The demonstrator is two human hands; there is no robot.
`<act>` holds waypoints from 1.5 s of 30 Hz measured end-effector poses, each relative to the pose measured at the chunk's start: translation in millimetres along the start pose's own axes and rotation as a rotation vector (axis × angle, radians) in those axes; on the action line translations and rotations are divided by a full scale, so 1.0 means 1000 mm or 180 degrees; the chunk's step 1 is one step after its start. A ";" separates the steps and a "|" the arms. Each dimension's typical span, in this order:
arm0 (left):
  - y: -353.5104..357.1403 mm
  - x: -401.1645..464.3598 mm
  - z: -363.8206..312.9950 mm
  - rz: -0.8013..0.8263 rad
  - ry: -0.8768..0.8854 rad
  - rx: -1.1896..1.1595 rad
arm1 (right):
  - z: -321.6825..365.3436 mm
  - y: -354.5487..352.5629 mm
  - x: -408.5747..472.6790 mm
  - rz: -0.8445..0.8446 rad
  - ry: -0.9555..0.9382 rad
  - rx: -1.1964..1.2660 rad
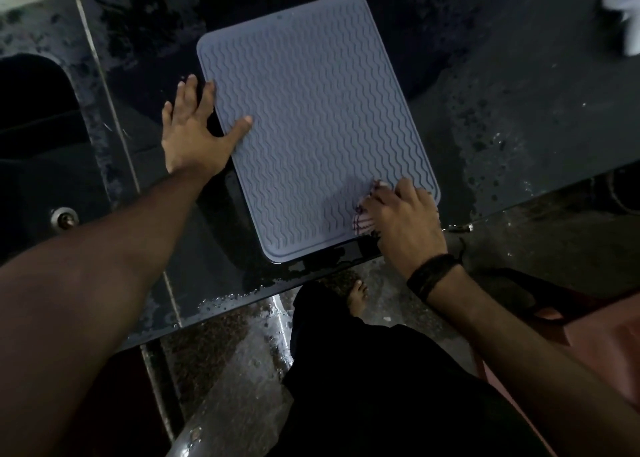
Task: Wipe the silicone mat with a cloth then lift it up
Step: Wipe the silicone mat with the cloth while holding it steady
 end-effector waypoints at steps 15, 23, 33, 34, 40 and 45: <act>0.004 0.003 0.003 -0.0093 0.0019 0.0041 | 0.022 0.004 0.028 -0.0244 -0.0028 0.0154; 0.006 0.004 0.005 -0.0137 0.0021 -0.0034 | 0.007 0.001 -0.015 0.0149 0.0028 0.0105; 0.005 0.004 0.004 -0.0143 0.0042 -0.0003 | 0.029 -0.033 0.093 -0.0325 -0.0048 0.0362; 0.005 0.004 0.004 -0.0148 0.0049 -0.0005 | 0.031 -0.027 0.099 -0.0217 -0.0054 0.0312; 0.007 0.006 0.005 -0.0136 0.0018 0.0044 | 0.025 -0.001 0.061 -0.0208 -0.0092 0.0163; 0.007 0.005 0.005 -0.0146 0.0024 0.0015 | 0.012 0.012 0.007 -0.0144 -0.0055 0.0121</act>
Point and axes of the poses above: each hand's wrist, its own x-axis towards the middle knuckle, its own y-axis out of the palm, z = x × y, the point moved 4 cm from there along x, towards the middle knuckle, and after that the axes turned 1 degree about -x, right-handed, at the moved point
